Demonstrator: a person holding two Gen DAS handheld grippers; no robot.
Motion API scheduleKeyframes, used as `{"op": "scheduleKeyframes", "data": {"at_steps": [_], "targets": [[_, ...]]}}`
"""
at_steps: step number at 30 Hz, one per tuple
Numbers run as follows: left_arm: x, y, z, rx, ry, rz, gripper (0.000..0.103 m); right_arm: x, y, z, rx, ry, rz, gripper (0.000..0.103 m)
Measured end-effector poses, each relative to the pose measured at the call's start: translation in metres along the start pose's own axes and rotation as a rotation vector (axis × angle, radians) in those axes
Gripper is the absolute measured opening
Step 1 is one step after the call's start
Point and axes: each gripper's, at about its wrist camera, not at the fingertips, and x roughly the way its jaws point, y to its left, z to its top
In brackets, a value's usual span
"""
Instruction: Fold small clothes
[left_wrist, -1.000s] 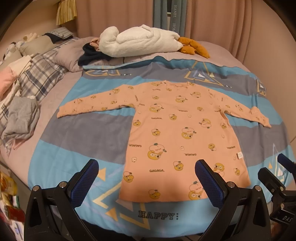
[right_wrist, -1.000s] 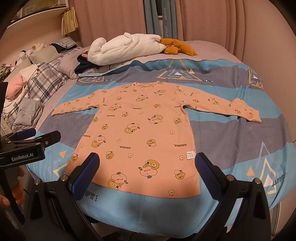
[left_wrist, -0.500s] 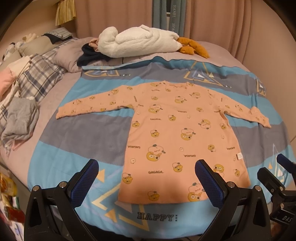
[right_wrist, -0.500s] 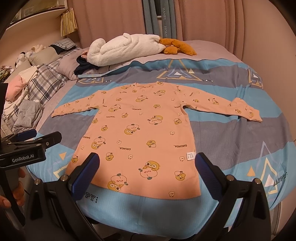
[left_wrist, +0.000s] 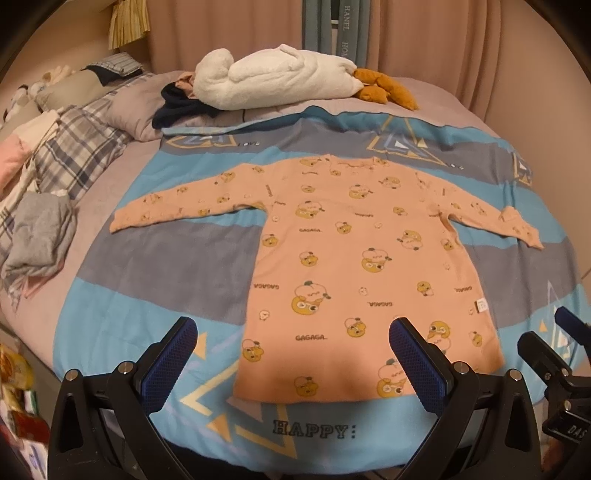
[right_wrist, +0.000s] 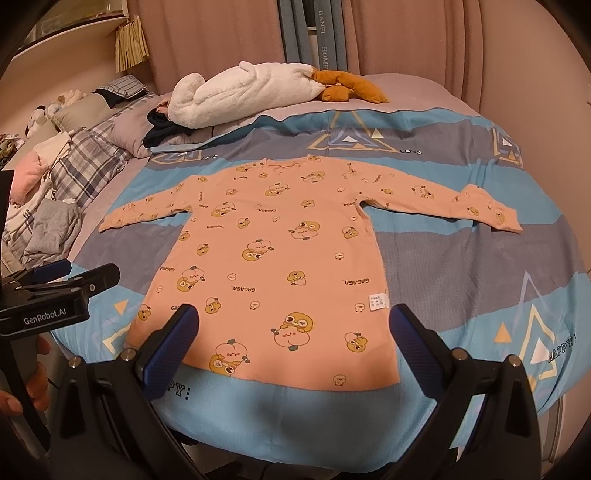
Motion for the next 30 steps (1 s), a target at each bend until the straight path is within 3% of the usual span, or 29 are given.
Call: {"op": "scheduleKeyframes", "data": {"at_steps": [30], "targets": [[0.0093,0.0003,0.0035,-0.008,-0.004,-0.012,0.103,0.004,-0.0074,0.004,0.02,-0.003,0.003,0.103]]}}
